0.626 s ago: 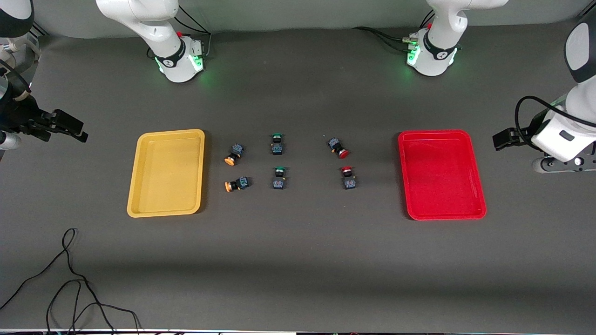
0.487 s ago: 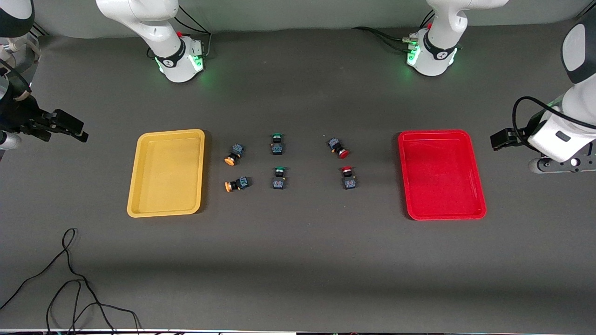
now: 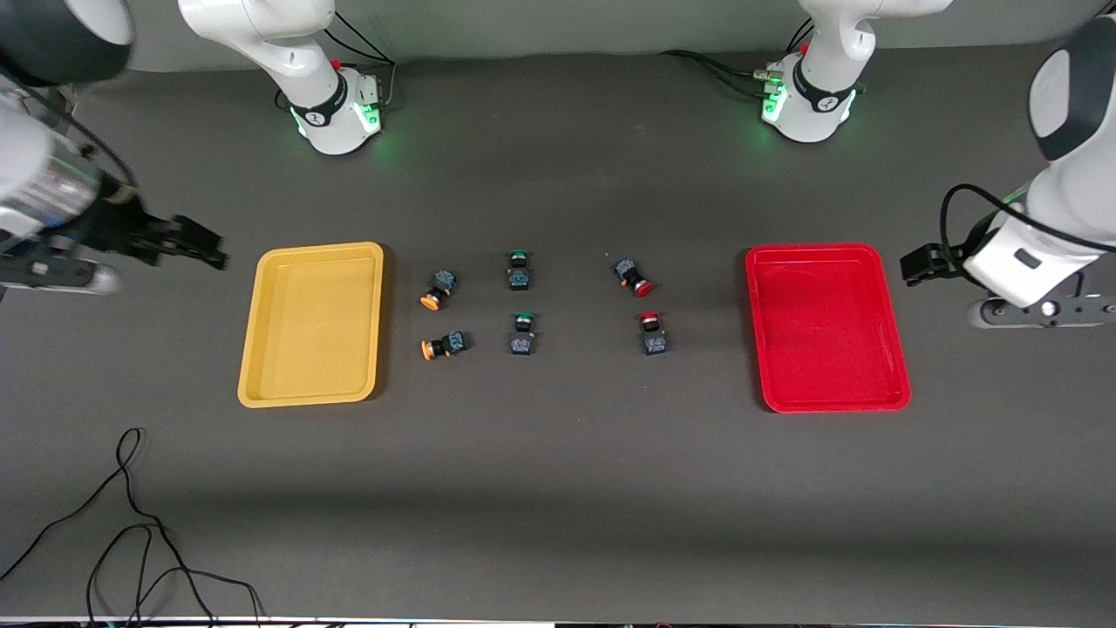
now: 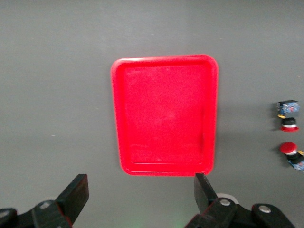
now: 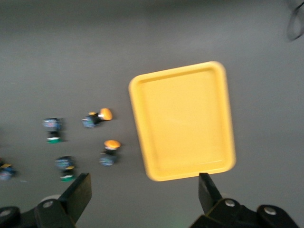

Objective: Place red and yellow buttons in trays
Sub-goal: 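Move both grippers toward the buttons lying between the two trays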

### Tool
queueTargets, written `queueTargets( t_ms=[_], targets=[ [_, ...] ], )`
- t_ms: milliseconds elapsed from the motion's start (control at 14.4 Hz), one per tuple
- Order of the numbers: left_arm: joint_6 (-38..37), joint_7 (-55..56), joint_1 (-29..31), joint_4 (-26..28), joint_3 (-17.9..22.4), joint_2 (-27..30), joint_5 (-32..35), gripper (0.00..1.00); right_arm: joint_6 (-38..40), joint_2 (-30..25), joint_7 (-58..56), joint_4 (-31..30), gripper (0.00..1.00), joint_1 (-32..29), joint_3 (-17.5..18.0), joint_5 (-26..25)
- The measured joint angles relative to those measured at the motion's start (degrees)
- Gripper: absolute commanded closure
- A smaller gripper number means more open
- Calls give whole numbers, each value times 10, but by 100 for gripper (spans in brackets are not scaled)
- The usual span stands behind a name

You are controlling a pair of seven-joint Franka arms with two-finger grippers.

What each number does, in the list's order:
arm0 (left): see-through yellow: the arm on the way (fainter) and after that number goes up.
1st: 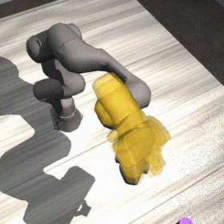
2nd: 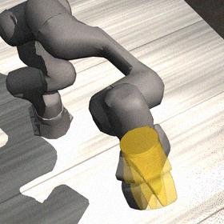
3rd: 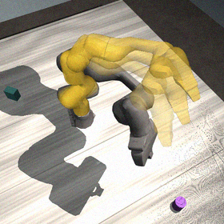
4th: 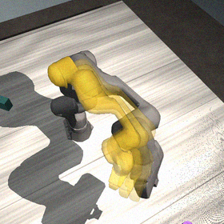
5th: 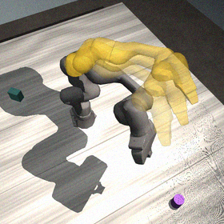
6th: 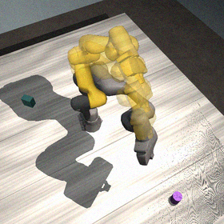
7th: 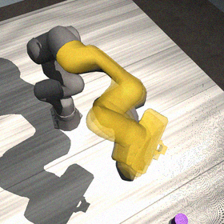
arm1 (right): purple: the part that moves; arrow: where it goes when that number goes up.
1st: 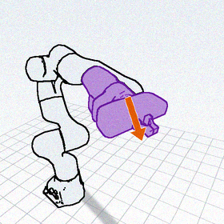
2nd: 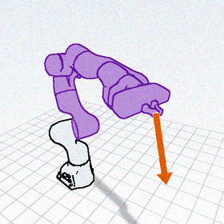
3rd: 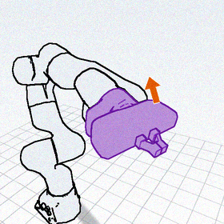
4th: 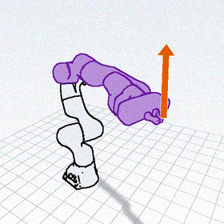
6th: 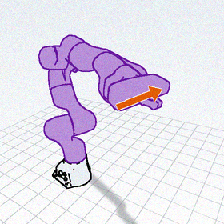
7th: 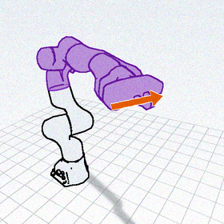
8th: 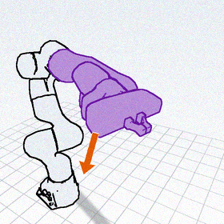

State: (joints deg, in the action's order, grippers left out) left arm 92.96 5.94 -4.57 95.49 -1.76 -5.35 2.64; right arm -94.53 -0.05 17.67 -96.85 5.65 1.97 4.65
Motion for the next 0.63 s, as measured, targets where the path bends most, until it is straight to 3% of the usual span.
queueTargets(
  t_ms=[278, 626],
  targets=[
    [7, 74, -16, 2, -26, -50, -54, 1, -57, 48, 177, -24, 0, 75, 3, 13],
    [58, 260, -132, 26, -46, -119, -76, 2, -249, 63, 233, -202, 0, 154, 5, 13]
  ],
)
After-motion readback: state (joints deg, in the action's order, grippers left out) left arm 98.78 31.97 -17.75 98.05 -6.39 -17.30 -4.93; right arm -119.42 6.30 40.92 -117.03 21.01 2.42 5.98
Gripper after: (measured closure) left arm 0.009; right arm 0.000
